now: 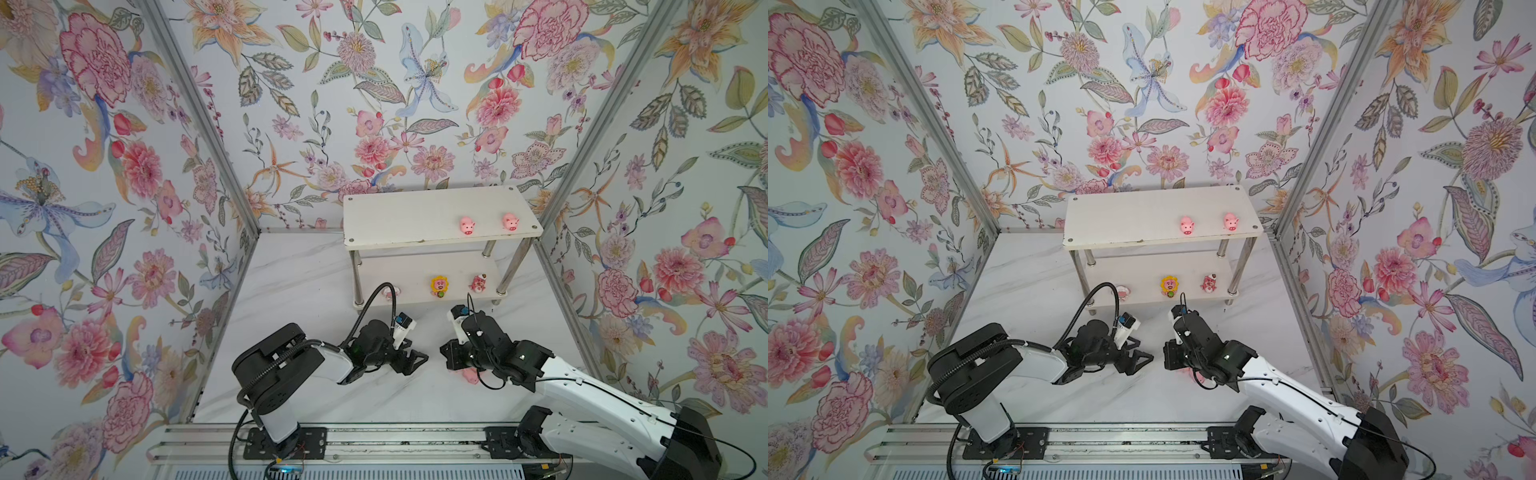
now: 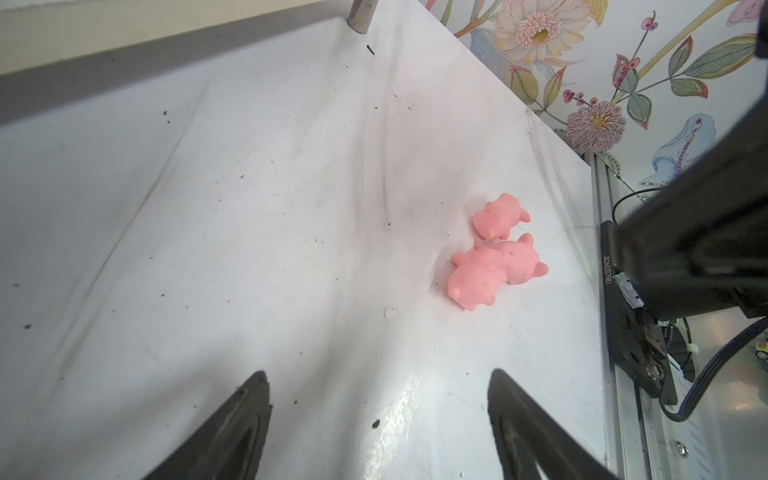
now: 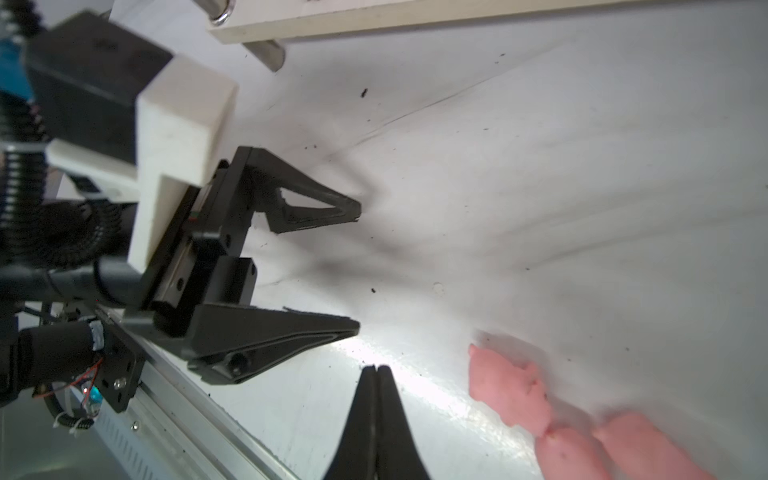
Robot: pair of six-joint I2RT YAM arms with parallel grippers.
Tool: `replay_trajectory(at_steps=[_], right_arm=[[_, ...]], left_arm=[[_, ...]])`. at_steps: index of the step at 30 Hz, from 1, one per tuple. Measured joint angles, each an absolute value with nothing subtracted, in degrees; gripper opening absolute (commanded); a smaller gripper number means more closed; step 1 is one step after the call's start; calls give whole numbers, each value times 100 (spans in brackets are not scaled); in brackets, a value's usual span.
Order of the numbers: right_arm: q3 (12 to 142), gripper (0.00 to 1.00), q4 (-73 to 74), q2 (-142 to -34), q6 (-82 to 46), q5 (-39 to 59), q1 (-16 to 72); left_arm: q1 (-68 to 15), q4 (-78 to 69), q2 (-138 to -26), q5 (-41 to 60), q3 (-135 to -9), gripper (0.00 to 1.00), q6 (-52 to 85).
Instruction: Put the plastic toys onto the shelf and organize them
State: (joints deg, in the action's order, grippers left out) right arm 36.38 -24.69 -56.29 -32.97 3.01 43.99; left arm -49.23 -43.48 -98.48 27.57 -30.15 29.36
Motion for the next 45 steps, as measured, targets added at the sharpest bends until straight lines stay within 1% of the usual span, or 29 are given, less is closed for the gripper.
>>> replay_trajectory(at_steps=[2,4,11,18,22,27,30,32,35,37,38,40,45], right_arm=[[3470,0,-2556,-5634,-3258,268,4112],[3319,0,-2661,-5719,-3214,248,4005],[2998,0,-2622,-6173,-3188,259,4097],[2716,0,-2217,-6394,-3406,276,4724],[2543,0,-2071,-6539,-3680,276,5282],[2569,0,-1756,-6720,-3972,231,5806],[2762,1,-1848,-6888,-3992,145,6073],[2987,9,-2049,-6897,-3957,51,6165],[3441,28,-2412,-6748,-3789,-215,6147],[3712,45,-2655,-6510,-3658,-427,6060],[3780,50,-2738,-6396,-3592,-513,5990],[3809,56,-2919,-6215,-3472,-635,5763],[3518,59,-3256,-6163,-3323,-760,5290]], left_arm=[[-4923,-4353,-9848,2759,-3015,83,2936],[-4923,-4359,-9848,2759,-3015,83,2936],[-4915,-4366,-9848,2759,-3015,83,2936],[-4912,-4366,-9848,2764,-3015,83,2936],[-4912,-4366,-9848,2766,-3015,83,2936],[-4906,-4333,-9848,2783,-3033,83,2936],[-4901,-4324,-9848,2783,-3057,83,2936],[-4897,-4320,-9848,2783,-3057,83,2936],[-4886,-4313,-9848,2783,-3057,84,2936],[-4875,-4300,-9841,2783,-3057,84,2934],[-4873,-4296,-9835,2783,-3057,84,2934],[-4864,-4285,-9808,2783,-3057,84,2934],[-4853,-4283,-9782,2788,-3055,84,2936]])
